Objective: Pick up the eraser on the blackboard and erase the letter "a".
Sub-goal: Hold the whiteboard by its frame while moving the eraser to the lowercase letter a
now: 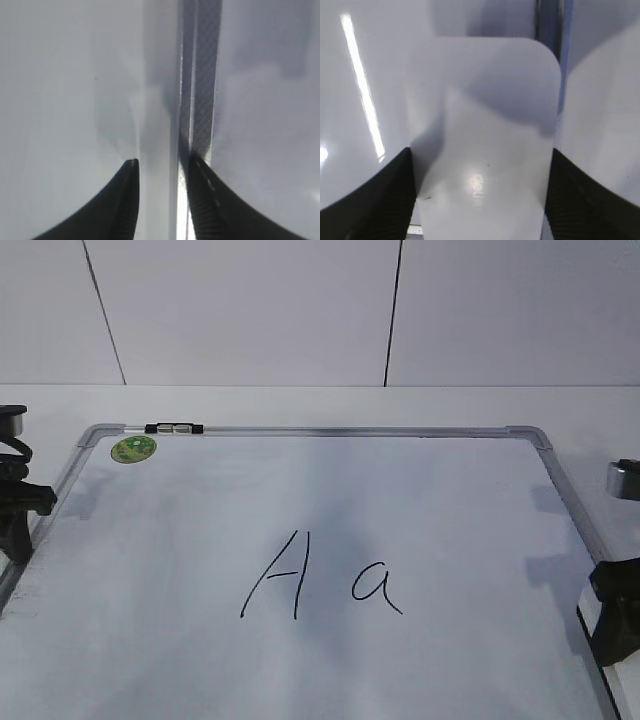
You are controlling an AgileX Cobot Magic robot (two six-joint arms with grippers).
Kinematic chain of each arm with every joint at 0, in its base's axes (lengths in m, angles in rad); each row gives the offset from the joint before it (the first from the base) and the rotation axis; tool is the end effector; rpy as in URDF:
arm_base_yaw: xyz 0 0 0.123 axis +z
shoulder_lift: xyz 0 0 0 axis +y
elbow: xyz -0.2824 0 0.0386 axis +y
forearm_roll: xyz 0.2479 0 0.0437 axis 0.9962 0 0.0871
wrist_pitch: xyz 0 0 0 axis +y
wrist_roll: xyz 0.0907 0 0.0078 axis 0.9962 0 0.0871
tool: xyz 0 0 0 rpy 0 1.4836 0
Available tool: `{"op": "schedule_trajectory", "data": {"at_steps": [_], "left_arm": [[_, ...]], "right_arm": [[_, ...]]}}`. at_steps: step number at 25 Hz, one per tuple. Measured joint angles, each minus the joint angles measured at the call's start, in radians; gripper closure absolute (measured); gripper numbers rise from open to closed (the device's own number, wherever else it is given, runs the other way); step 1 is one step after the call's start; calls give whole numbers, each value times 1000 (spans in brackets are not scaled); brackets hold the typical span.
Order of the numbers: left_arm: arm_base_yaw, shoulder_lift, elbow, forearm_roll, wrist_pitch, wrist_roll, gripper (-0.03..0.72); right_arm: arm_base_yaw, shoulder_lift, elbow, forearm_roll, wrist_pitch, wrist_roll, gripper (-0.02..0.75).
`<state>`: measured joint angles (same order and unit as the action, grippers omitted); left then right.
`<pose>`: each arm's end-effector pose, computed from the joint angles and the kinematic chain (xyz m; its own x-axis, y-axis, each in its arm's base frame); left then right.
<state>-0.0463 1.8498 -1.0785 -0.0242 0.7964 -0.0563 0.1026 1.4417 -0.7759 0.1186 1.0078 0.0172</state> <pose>0.3308 -0.0169 0.1517 -0.9957 -0.0271 -0.0888 -0.0251 0.9994 -0.0238 0.2205 0.0319 0.1987 -0.9995 -0.0223 0.0204 -0.0201 0.9949 0.0987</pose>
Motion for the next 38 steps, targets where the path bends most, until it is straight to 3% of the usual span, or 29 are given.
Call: {"op": "schedule_trajectory", "data": {"at_steps": [13,38], "left_arm": [[0,0,0,-40,0,0,656],[0,0,0,-42,-2,0,673]], "right_arm": [[0,0,0,2,0,0,201],[0,0,-9,13,22,0,202]]}}
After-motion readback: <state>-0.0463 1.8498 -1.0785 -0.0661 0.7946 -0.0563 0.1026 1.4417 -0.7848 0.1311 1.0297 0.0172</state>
